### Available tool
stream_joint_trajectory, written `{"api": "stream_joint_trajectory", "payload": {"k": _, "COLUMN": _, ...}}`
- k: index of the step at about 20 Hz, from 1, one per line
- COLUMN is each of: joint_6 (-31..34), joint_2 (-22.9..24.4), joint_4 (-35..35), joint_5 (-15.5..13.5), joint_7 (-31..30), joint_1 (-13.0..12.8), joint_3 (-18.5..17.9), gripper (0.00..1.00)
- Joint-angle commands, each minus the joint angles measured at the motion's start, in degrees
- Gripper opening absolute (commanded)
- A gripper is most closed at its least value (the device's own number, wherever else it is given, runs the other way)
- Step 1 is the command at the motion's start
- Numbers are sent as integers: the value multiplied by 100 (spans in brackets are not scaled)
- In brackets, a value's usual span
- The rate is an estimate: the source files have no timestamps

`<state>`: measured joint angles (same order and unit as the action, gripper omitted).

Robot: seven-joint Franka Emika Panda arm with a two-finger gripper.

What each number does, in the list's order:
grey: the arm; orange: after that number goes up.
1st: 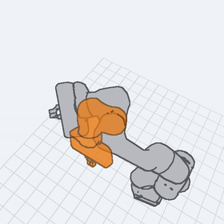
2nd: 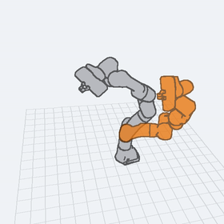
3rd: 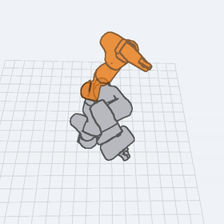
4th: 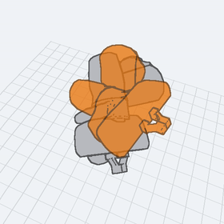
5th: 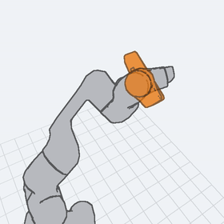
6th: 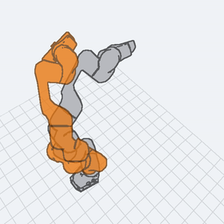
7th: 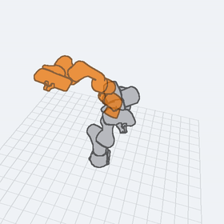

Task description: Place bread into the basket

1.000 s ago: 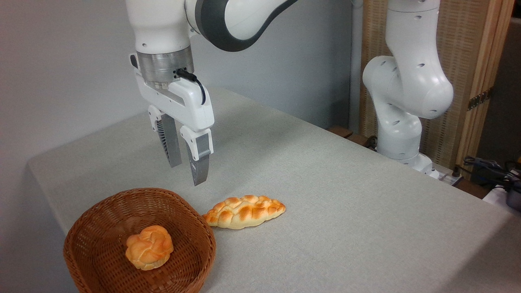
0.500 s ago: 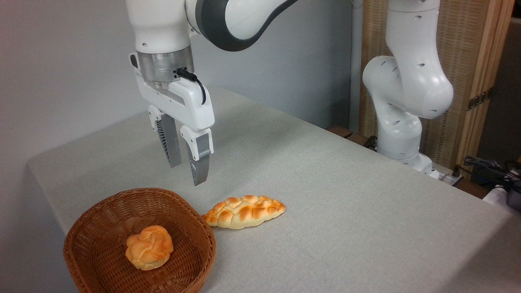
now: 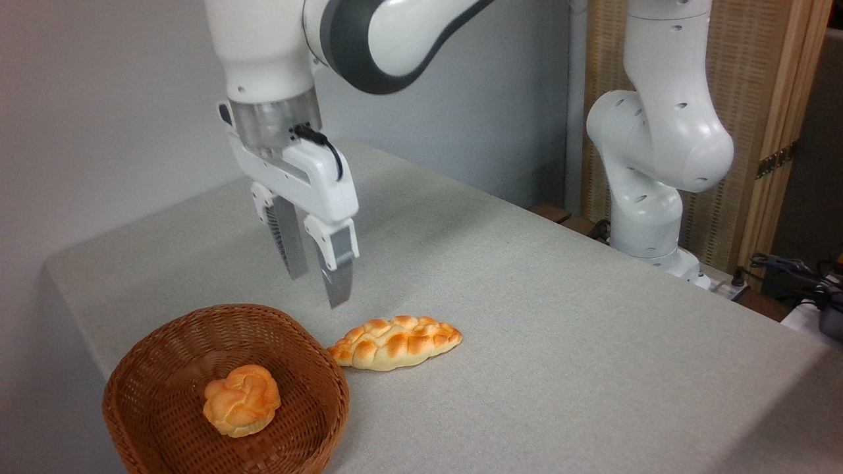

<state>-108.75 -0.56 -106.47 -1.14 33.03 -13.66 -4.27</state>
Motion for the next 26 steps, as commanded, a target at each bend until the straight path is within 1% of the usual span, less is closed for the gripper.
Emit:
{"api": "stream_joint_trajectory", "payload": {"k": 1, "joint_6": 20, "joint_2": 48, "joint_4": -435, "joint_5": -18, "joint_7": 544, "joint_1": 47, "joint_3": -240, "gripper": 100}}
{"api": "stream_joint_trajectory", "payload": {"k": 3, "joint_6": 29, "joint_2": 65, "joint_4": -558, "joint_5": -18, "joint_7": 1316, "joint_1": 47, "joint_3": -381, "gripper": 100}}
{"api": "stream_joint_trajectory", "payload": {"k": 5, "joint_6": 38, "joint_2": 65, "joint_4": -716, "joint_5": -18, "joint_7": 1924, "joint_1": 47, "joint_3": -390, "gripper": 100}}
{"api": "stream_joint_trajectory", "payload": {"k": 9, "joint_6": 20, "joint_2": 39, "joint_4": -927, "joint_5": -18, "joint_7": 2383, "joint_1": 47, "joint_3": -399, "gripper": 100}}
{"api": "stream_joint_trajectory", "payload": {"k": 15, "joint_6": -226, "joint_2": -31, "joint_4": -1068, "joint_5": -18, "joint_7": 2498, "joint_1": 30, "joint_3": -399, "gripper": 100}}
{"api": "stream_joint_trajectory", "payload": {"k": 18, "joint_6": -235, "joint_2": -75, "joint_4": -1130, "joint_5": -18, "joint_7": 2551, "joint_1": 30, "joint_3": -408, "gripper": 100}}
{"api": "stream_joint_trajectory", "payload": {"k": 21, "joint_6": -243, "joint_2": -224, "joint_4": -1121, "joint_5": -18, "joint_7": 2551, "joint_1": -5, "joint_3": -355, "gripper": 100}}
{"api": "stream_joint_trajectory", "payload": {"k": 26, "joint_6": -252, "joint_2": -234, "joint_4": -1121, "joint_5": -18, "joint_7": 2551, "joint_1": -5, "joint_3": -355, "gripper": 100}}
